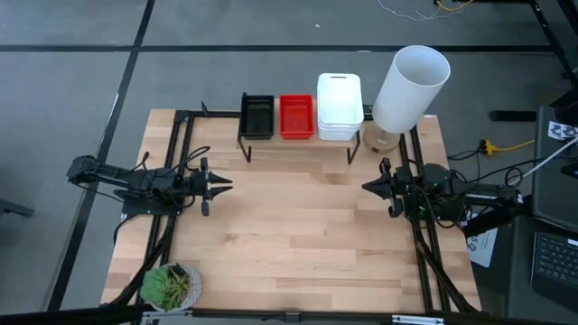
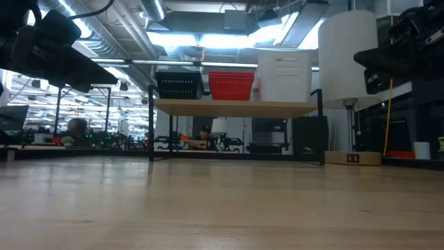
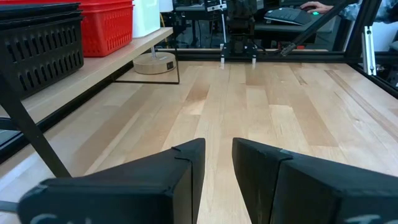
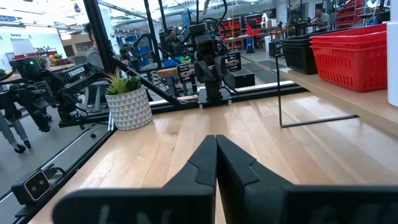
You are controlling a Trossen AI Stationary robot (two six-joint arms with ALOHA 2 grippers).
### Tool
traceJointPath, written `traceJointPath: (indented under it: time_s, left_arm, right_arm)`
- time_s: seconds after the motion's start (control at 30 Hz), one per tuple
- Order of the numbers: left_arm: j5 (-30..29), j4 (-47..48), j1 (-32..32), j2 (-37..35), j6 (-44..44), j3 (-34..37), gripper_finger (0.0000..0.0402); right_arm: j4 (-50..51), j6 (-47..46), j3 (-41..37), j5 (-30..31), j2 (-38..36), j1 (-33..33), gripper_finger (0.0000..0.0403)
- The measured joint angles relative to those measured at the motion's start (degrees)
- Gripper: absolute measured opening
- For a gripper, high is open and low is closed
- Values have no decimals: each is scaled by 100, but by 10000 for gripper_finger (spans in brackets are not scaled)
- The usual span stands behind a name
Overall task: Stack baskets on shelf by color
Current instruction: Return to Home Position
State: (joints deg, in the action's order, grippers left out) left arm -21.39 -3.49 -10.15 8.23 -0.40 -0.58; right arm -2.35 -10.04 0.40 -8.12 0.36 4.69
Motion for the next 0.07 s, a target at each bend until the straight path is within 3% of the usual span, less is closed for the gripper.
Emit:
traceJointPath:
  time_s: [0.07]
  left_arm:
    - [0,-2,-2,-2,0,0,75]
  right_arm:
    - [0,0,0,0,-1,0,4]
